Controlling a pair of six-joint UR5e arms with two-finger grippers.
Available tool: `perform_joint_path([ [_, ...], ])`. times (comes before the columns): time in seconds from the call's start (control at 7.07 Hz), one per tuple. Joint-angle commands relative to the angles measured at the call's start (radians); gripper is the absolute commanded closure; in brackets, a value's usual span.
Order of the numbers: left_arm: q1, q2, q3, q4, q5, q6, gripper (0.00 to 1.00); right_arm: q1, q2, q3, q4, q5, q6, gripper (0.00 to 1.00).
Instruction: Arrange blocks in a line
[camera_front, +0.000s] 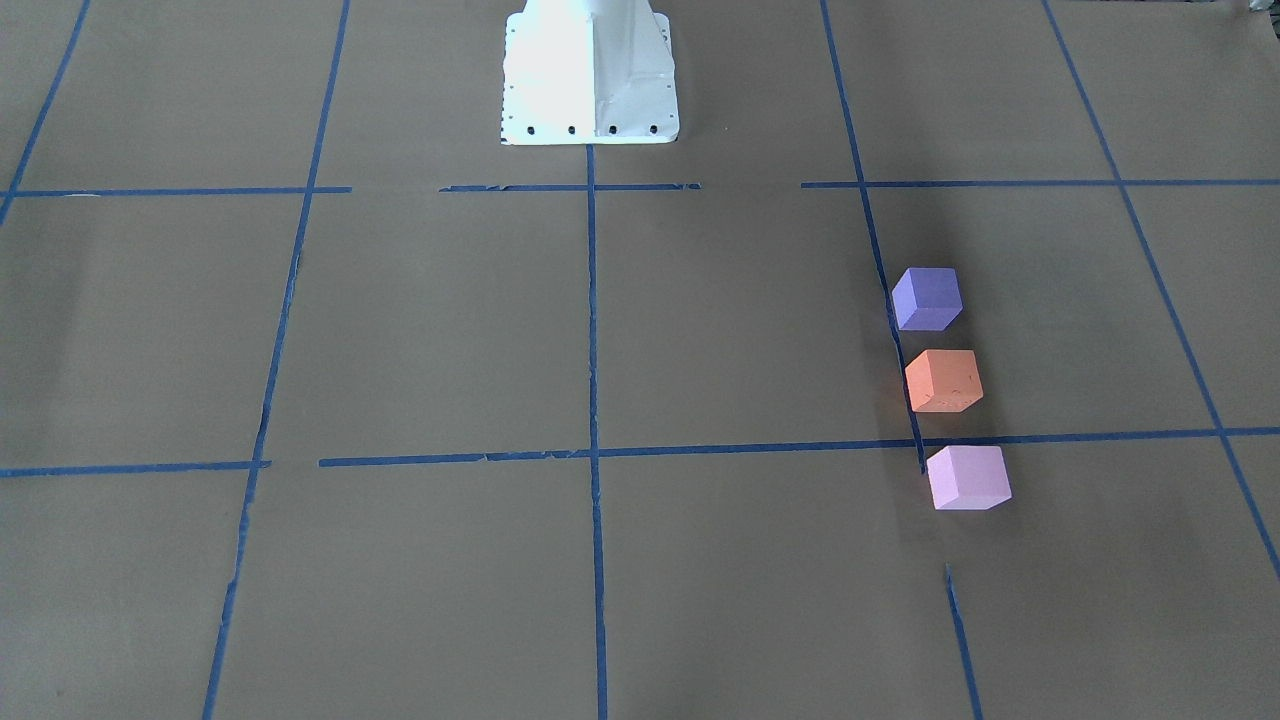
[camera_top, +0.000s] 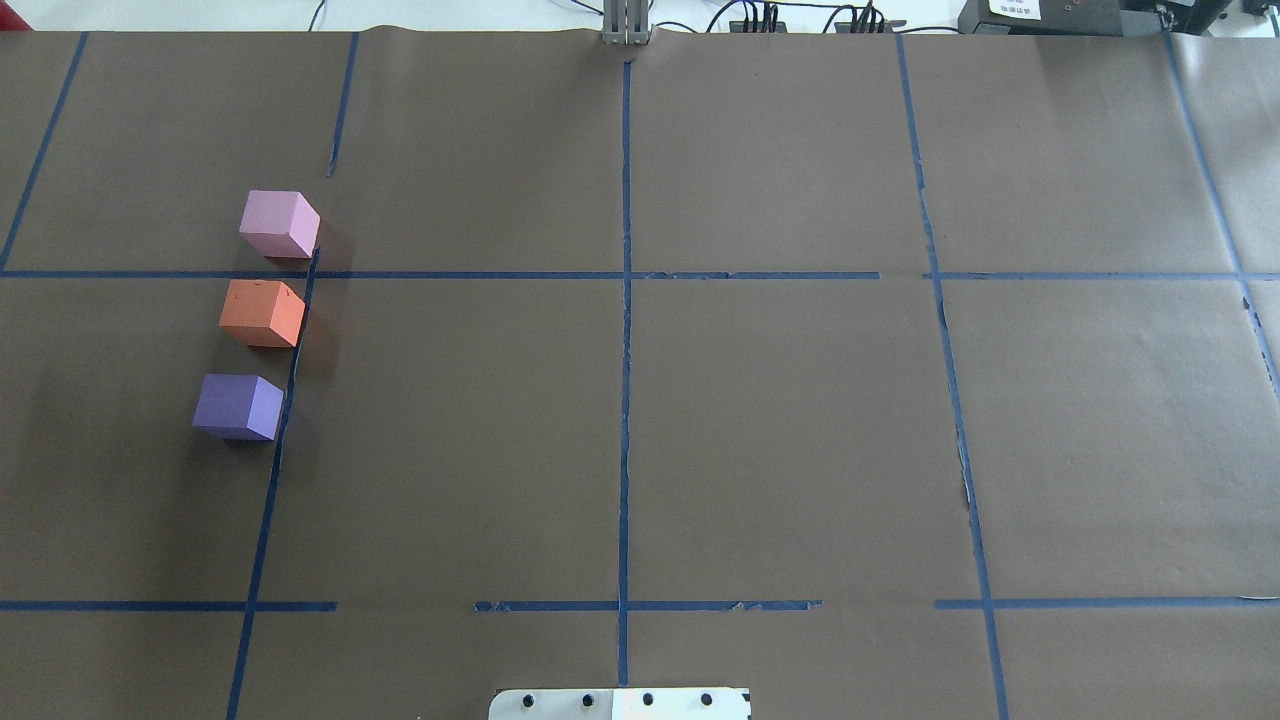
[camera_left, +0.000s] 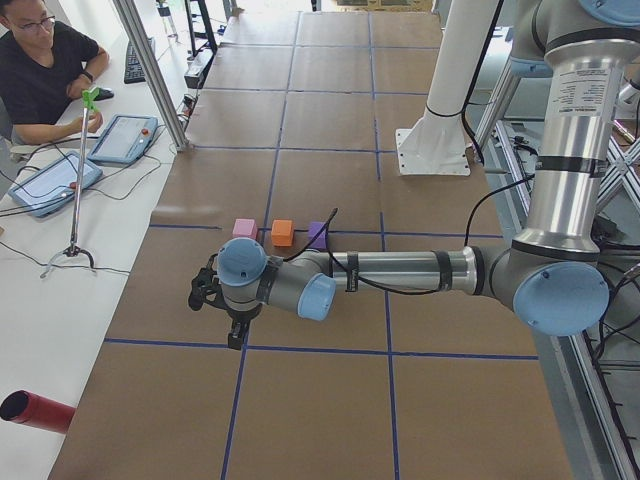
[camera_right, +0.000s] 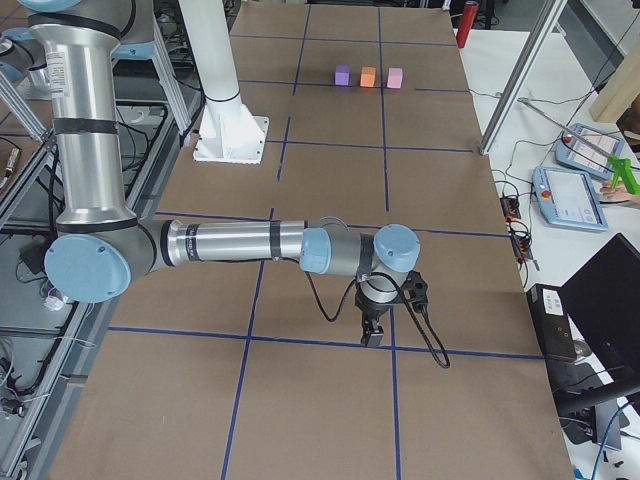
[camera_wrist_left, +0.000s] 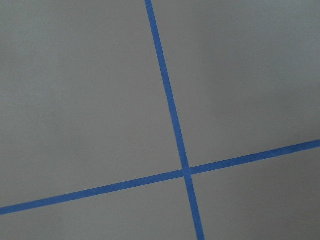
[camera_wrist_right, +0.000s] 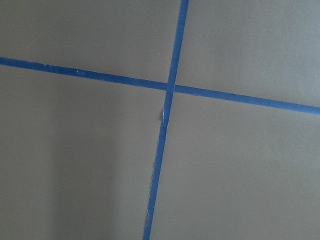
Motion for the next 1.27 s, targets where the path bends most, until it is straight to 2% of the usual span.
perform_joint_path([
  [0.0, -0.012, -0.009, -0.114, 0.170, -0.008, 0.002, 0.00, 0.000, 0.001, 0.000, 0.000, 0.000, -0.001, 0.00],
  [0.28, -0.012, -0.010, -0.122, 0.199, 0.015, 0.013, 0.00, 0.000, 0.001, 0.000, 0.000, 0.000, 0.000, 0.00],
  [0.42, -0.012, -0.006, -0.122, 0.195, 0.065, 0.015, 0.00, 0.000, 0.000, 0.000, 0.000, 0.000, 0.000, 0.00],
  [0.71, -0.039, 0.002, -0.082, 0.202, 0.090, 0.202, 0.00, 0.000, 0.001, 0.000, 0.000, 0.000, -0.001, 0.00],
  [1.13, -0.061, 0.034, -0.074, 0.209, 0.082, 0.210, 0.00, 0.000, 0.000, 0.000, 0.000, 0.000, -0.001, 0.00],
])
